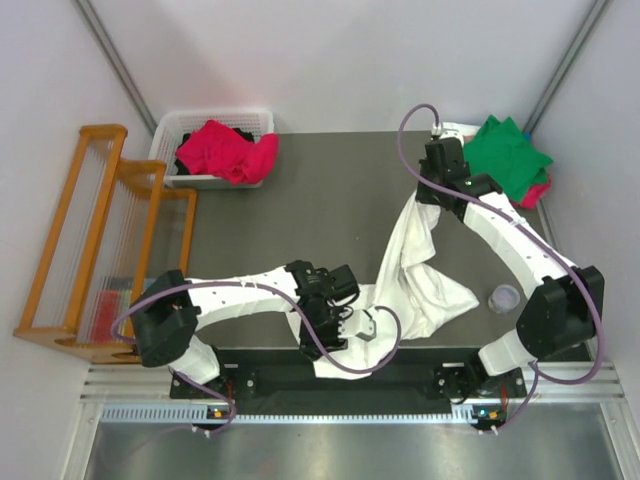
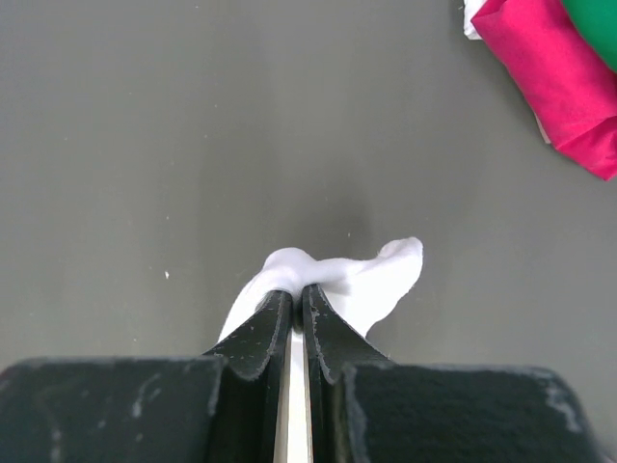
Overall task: Fold and stack the t-shirts
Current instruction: Flatten the tshirt out
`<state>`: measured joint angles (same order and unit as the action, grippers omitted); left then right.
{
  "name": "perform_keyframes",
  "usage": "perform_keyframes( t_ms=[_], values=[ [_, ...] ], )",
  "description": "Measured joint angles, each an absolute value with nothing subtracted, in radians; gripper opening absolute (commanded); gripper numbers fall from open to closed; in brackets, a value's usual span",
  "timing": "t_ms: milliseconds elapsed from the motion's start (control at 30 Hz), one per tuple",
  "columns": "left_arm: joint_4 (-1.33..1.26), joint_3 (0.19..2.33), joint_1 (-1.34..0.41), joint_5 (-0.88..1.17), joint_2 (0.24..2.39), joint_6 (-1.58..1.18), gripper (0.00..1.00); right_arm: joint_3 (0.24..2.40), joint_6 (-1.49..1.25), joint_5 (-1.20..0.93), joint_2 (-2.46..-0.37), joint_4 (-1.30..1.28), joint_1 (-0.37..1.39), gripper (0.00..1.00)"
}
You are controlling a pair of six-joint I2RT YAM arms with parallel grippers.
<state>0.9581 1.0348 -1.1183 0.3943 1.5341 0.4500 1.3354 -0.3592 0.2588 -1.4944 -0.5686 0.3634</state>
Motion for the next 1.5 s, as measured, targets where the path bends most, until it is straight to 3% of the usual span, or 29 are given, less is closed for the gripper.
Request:
perform_keyframes(
  t_ms=[133,167,533,667,833,1100,1500],
  values=[
    [0.866,1.017,-1.118,0.356,1.592,0.449,0.54,1.335,-0.359,0.237,-1.496,-0.564,0.348,0.0],
    [0.845,1.01,-1.118,0.345,1.605,0.448,0.62,1.335,-0.359,0.23,-1.496,-0.565,0.345,0.0],
    [0.827,1.002,-1.068,0.347,1.613,0.455,0.85,1.335,-0.359,0.192,-1.496,-0.556,0.342,0.0],
    [0.902,1.053,-1.052,0.386,1.592,0.469,0.86,1.335,-0.359,0.178,-1.496,-0.546,0.342,0.0],
    [0.962,1.093,-1.068,0.434,1.543,0.477,0.78,1.335,-0.359,0.171,-1.496,-0.546,0.342,0.0],
    [0.946,0.923,-1.35,0.29,1.503,0.469,0.76,1.335,-0.36,0.17,-1.496,-0.546,0.342,0.0],
    [0.842,0.913,-1.337,0.163,1.506,0.463,0.7,1.335,-0.364,0.157,-1.496,-0.546,0.342,0.0]
  ],
)
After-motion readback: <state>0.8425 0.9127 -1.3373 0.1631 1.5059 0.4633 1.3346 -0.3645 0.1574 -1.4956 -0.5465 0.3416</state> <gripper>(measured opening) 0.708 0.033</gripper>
